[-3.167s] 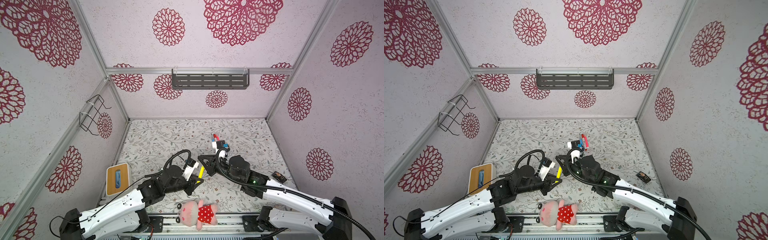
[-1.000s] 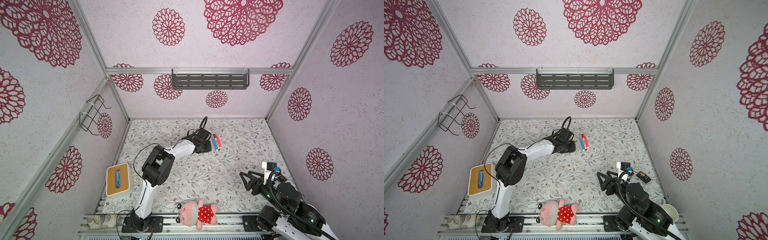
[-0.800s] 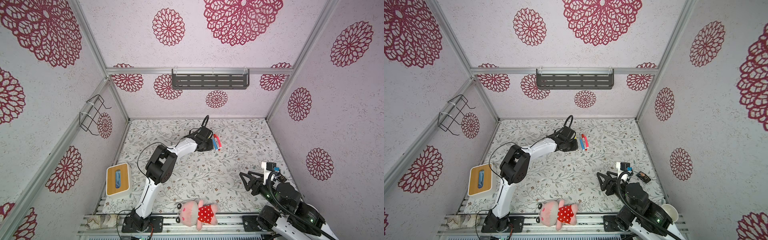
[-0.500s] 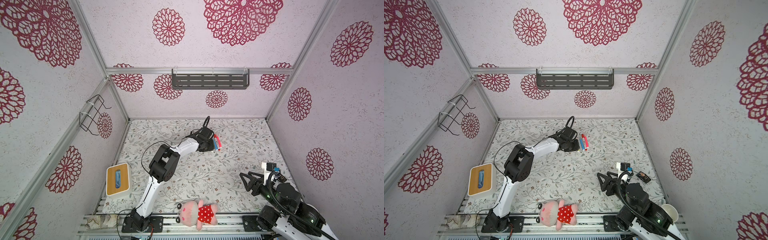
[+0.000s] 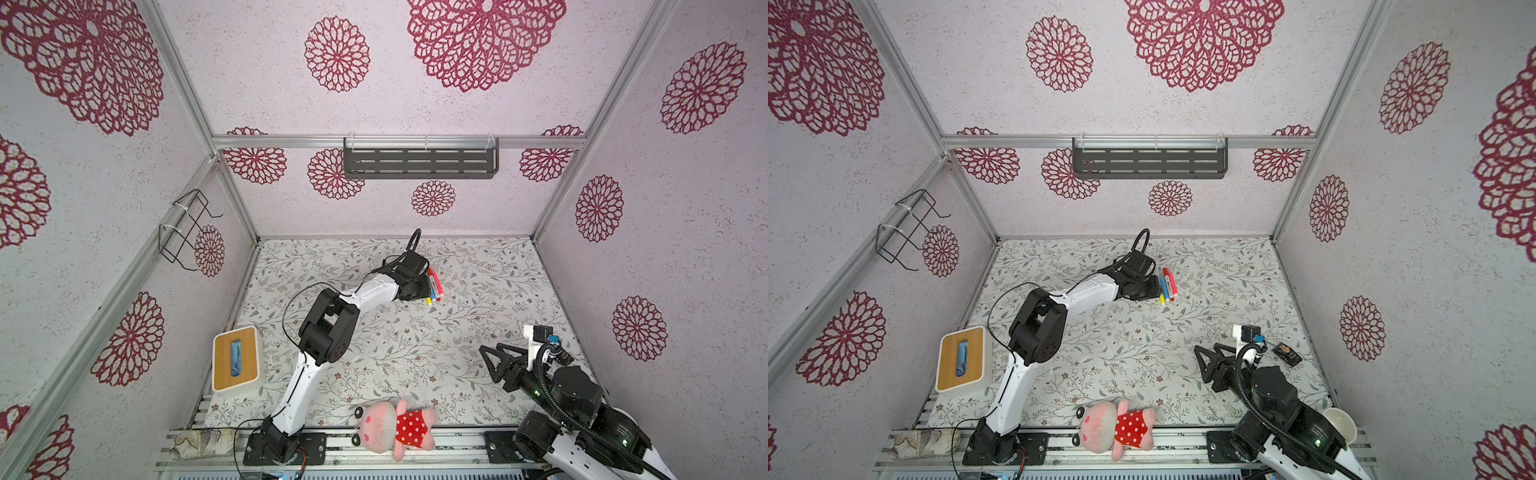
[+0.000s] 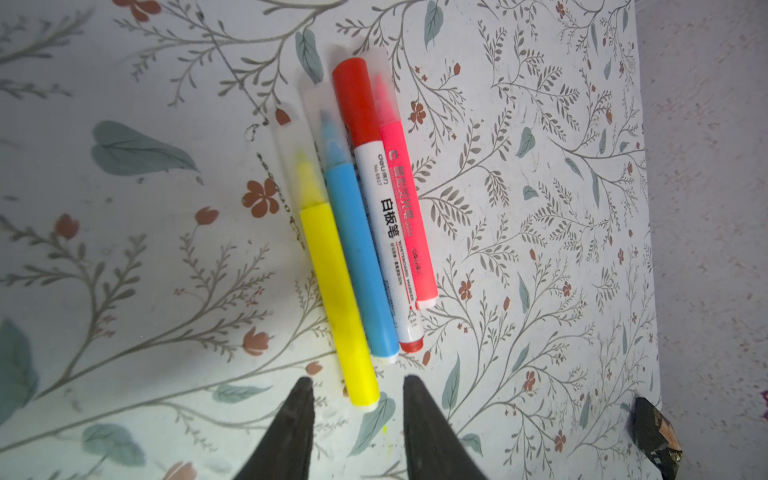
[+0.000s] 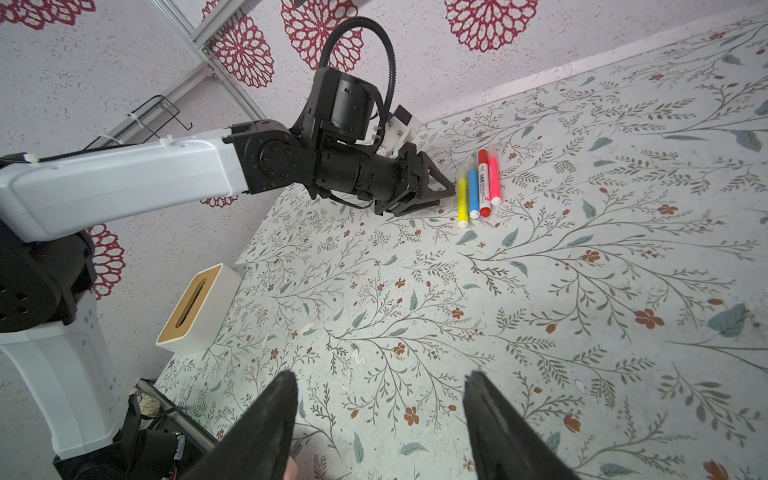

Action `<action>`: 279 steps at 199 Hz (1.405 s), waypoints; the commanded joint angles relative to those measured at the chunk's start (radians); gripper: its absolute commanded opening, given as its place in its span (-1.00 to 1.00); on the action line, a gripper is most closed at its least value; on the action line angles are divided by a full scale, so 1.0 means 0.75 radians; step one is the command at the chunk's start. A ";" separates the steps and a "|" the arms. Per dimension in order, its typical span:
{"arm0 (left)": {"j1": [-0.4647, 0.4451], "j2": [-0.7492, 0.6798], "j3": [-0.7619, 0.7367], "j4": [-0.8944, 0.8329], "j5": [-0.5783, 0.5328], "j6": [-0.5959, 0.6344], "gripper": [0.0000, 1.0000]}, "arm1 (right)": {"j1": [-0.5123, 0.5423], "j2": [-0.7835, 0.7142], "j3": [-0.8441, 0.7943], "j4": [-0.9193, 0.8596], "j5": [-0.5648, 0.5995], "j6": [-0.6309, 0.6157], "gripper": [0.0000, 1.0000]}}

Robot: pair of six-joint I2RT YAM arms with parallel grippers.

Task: Insert the pens into the pen caps

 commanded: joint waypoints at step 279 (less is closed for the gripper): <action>0.059 -2.110 -1.763 0.334 -1.748 0.720 0.79 | -0.008 0.289 -0.374 0.832 1.107 -0.809 0.98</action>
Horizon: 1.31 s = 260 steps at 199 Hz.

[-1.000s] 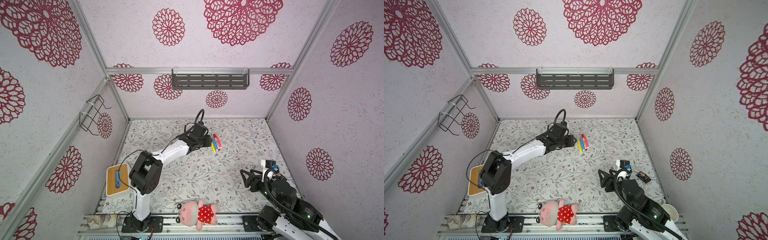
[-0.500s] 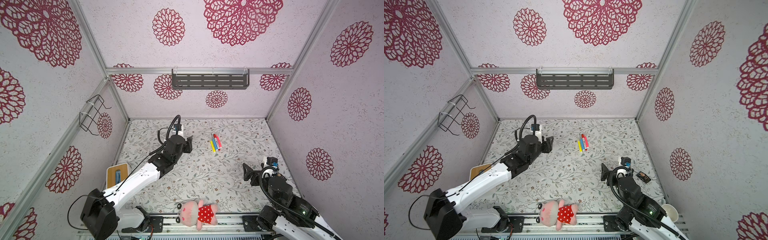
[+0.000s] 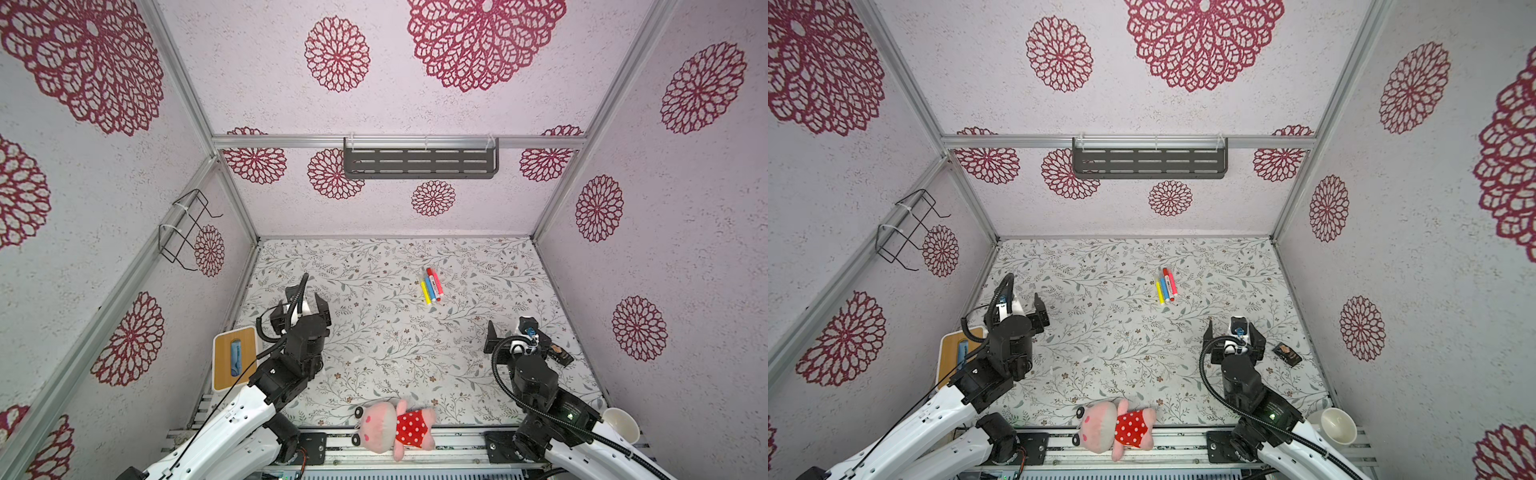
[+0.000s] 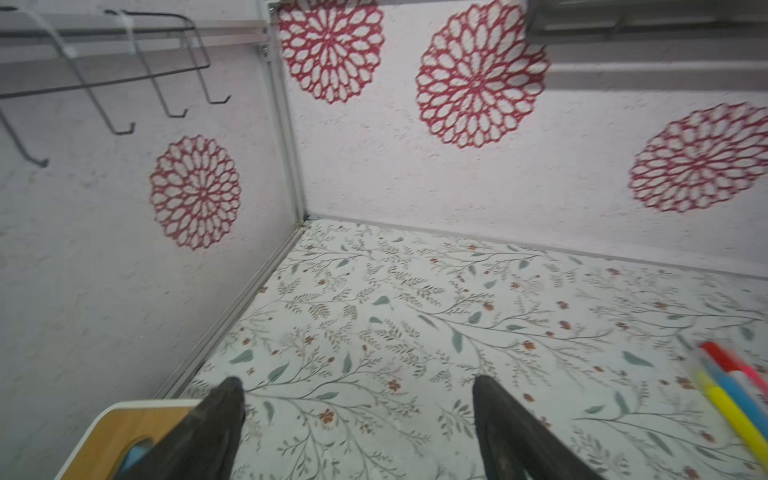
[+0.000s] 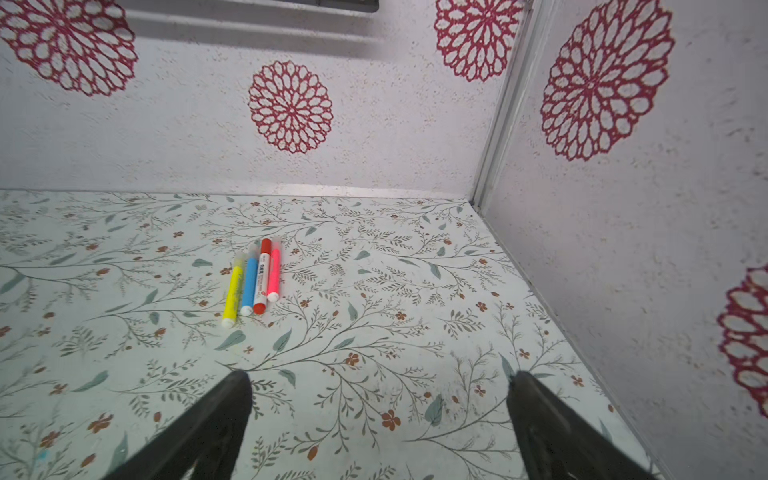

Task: Insert the pens into the pen caps

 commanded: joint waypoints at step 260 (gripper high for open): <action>0.360 -0.332 -0.561 0.388 0.160 0.095 0.98 | -0.526 -0.190 -0.610 0.851 -0.131 -0.114 0.97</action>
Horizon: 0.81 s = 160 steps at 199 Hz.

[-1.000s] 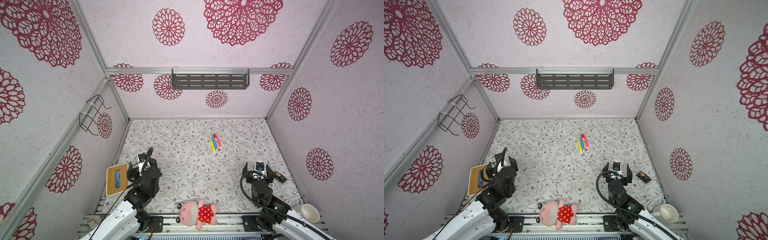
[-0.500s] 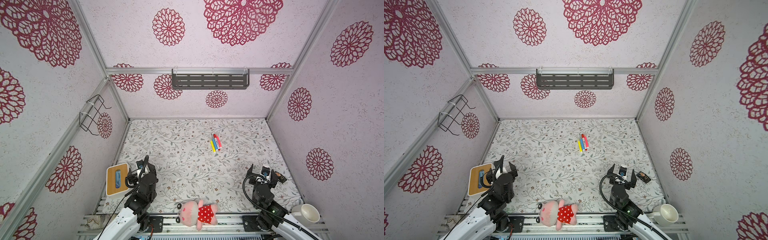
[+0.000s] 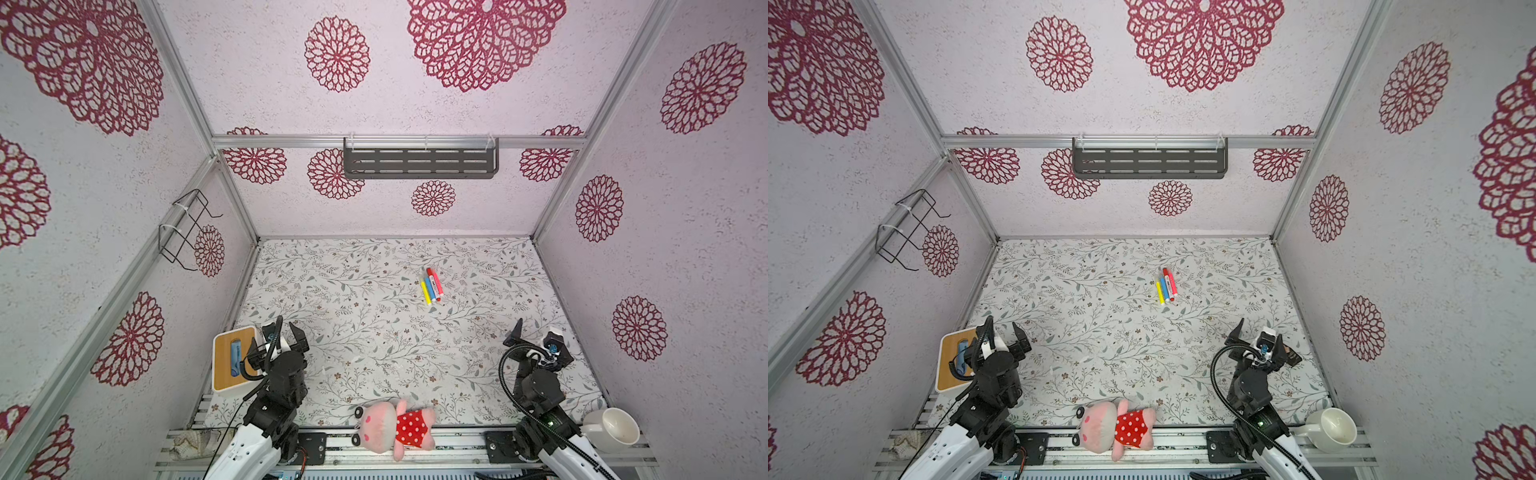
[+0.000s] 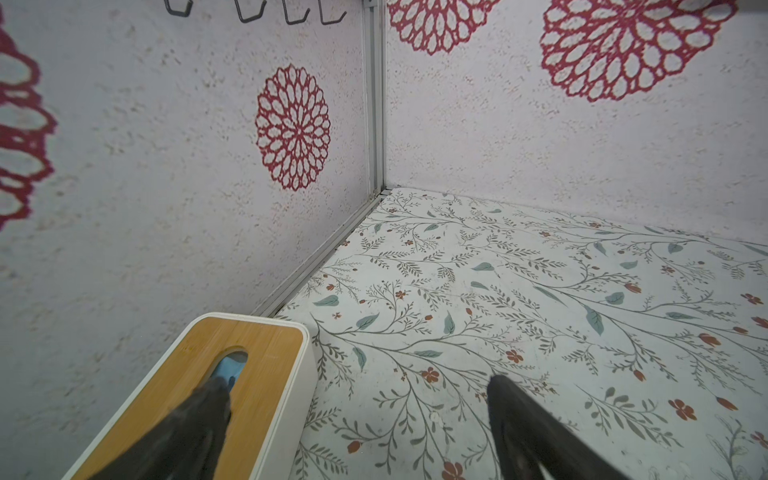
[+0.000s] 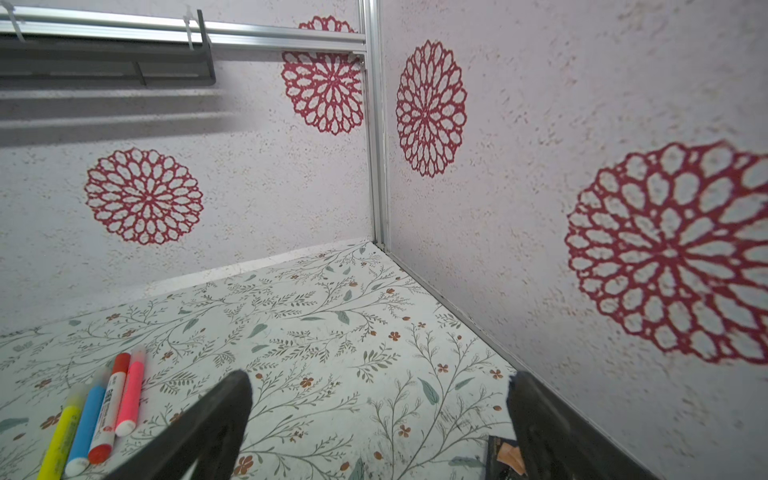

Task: Insert the pens into the pen caps

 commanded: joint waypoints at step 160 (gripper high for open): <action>0.402 0.224 -0.135 0.631 0.368 -0.021 0.98 | -0.395 1.136 -0.193 1.327 -0.510 0.033 0.91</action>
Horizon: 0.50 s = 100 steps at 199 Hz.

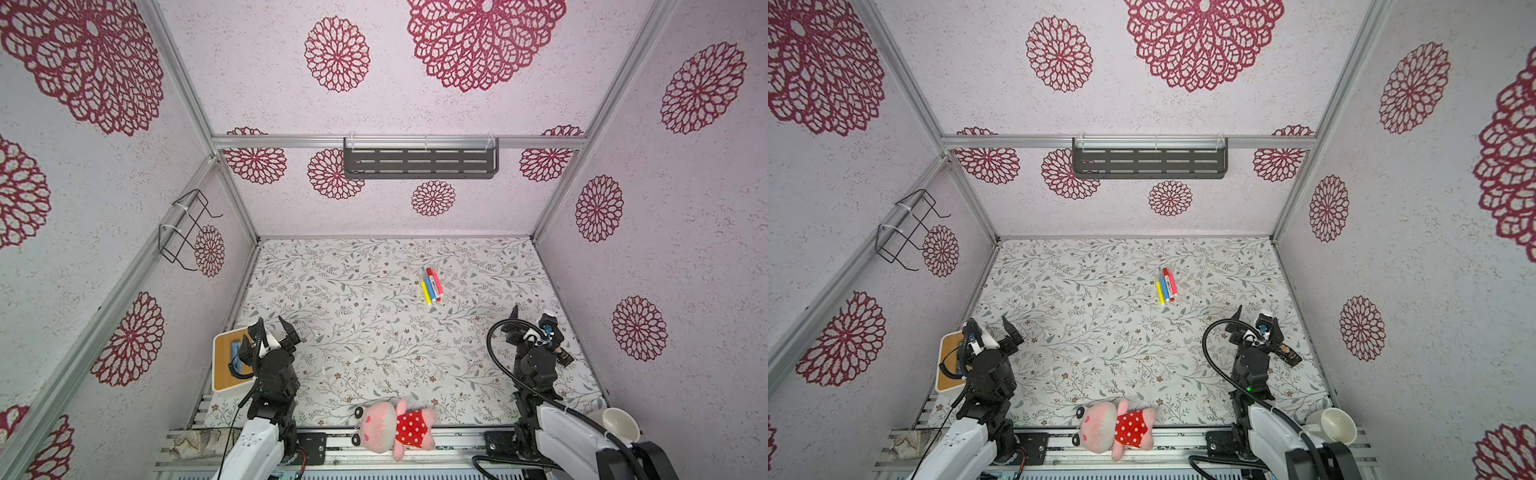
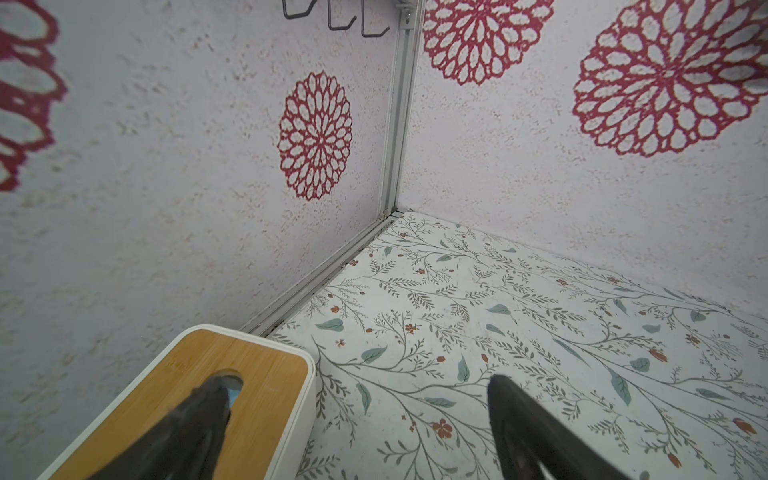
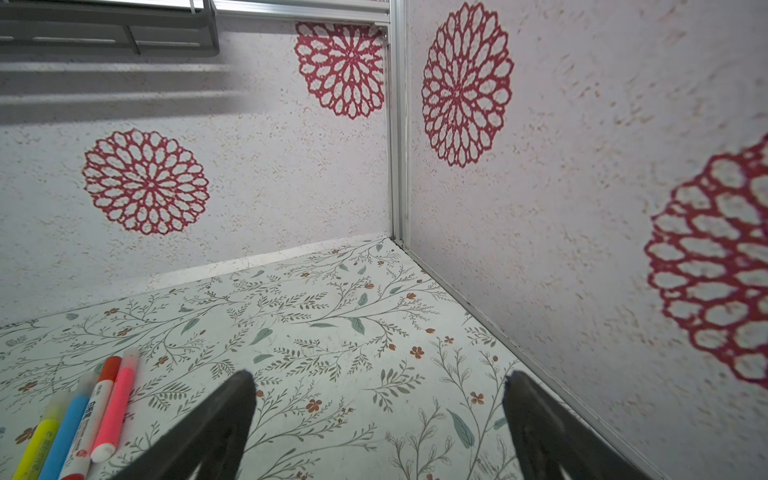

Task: Insert the pens into the pen caps

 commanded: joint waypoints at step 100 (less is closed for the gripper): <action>0.229 0.383 -0.014 0.484 0.264 -0.084 0.98 | -0.057 0.529 -0.132 0.736 -0.167 -0.070 0.98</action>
